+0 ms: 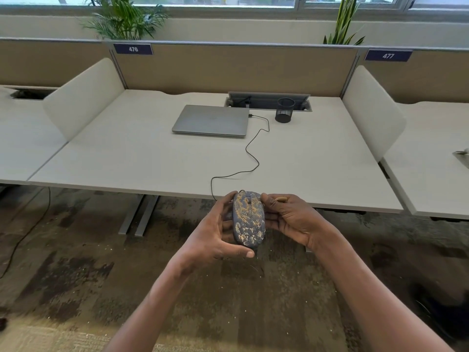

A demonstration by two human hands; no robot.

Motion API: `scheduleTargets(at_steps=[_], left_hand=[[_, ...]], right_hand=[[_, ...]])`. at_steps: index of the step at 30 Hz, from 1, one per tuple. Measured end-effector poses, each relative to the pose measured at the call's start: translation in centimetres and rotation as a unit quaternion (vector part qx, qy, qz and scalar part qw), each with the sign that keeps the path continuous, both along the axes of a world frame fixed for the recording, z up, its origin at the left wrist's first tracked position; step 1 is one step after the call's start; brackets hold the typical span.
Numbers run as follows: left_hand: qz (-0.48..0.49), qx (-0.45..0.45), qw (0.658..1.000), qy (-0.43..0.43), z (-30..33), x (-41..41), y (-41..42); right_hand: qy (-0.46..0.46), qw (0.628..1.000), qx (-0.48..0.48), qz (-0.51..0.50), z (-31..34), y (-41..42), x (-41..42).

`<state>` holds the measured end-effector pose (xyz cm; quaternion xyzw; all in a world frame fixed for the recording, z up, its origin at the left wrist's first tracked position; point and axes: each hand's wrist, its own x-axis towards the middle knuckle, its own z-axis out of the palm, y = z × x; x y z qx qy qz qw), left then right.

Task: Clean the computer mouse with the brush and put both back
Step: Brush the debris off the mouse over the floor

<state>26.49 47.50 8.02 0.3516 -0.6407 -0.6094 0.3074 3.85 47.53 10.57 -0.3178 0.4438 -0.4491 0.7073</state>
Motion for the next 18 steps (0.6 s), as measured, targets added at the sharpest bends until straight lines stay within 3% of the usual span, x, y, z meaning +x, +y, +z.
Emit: scheduleTargets(at_steps=[12,15,18], left_hand=[[-0.002,0.023,1.000,0.020,-0.8,0.1,0.1],[-0.002,0.032,0.999,0.018,-1.5,0.2,0.3],[0.003,0.044,0.999,0.008,-2.4,0.3,0.7]], right_hand=[[0.050,0.999,-0.004,-0.019,-0.8,0.3,-2.1],[0.171,0.985,-0.013,0.008,-1.0,0.8,-3.1],[0.355,0.932,-0.030,0.068,-1.3,1.2,-3.9]])
